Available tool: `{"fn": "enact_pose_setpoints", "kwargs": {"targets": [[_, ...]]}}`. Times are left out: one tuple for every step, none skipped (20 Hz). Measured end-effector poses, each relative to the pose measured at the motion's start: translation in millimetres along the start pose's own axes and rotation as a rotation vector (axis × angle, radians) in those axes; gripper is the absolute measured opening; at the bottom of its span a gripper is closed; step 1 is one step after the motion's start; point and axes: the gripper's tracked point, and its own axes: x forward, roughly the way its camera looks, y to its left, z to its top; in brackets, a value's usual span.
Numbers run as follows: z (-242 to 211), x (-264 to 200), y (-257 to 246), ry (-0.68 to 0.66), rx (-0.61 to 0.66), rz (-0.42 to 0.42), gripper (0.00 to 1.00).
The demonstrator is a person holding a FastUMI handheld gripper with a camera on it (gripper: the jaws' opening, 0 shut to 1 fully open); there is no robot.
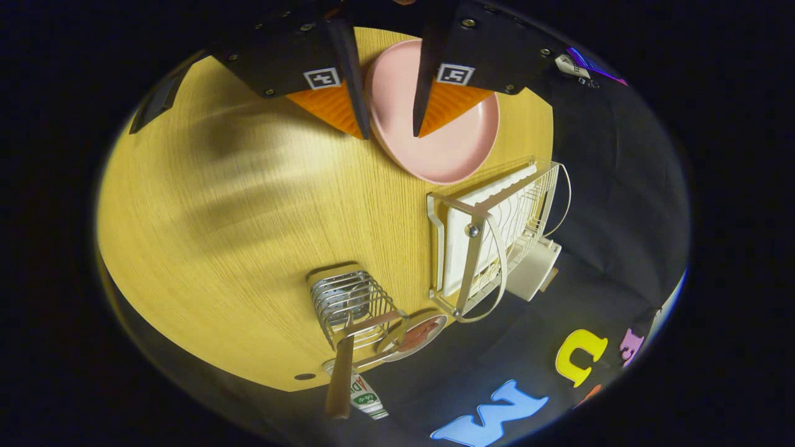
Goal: Take the plate from the dish rack, then take the spoon from the basket and place it into the plate.
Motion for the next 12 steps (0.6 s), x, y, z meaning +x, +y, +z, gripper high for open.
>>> {"fn": "enact_pose_setpoints", "kwargs": {"targets": [[9, -8, -6, -0.043, -0.042, -0.019, 0.43], [18, -16, -8, -0.086, -0.078, -0.027, 0.43], [29, -26, -12, -0.143, -0.123, -0.039, 0.43], [41, -36, -13, -0.207, -0.163, -0.040, 0.43], [51, -47, -14, -0.268, -0.200, -0.044, 0.43], [60, -56, -15, -0.322, -0.234, -0.045, 0.43], [73, -68, -16, -0.387, -0.276, -0.055, 0.43], [85, -80, -16, -0.454, -0.320, -0.068, 0.43], [97, -90, -15, -0.525, -0.367, -0.079, 0.43], [112, -102, -16, -0.604, -0.432, -0.108, 0.43], [121, -109, -17, -0.658, -0.485, -0.132, 0.43], [128, -117, -18, -0.694, -0.523, -0.152, 0.43]]}}
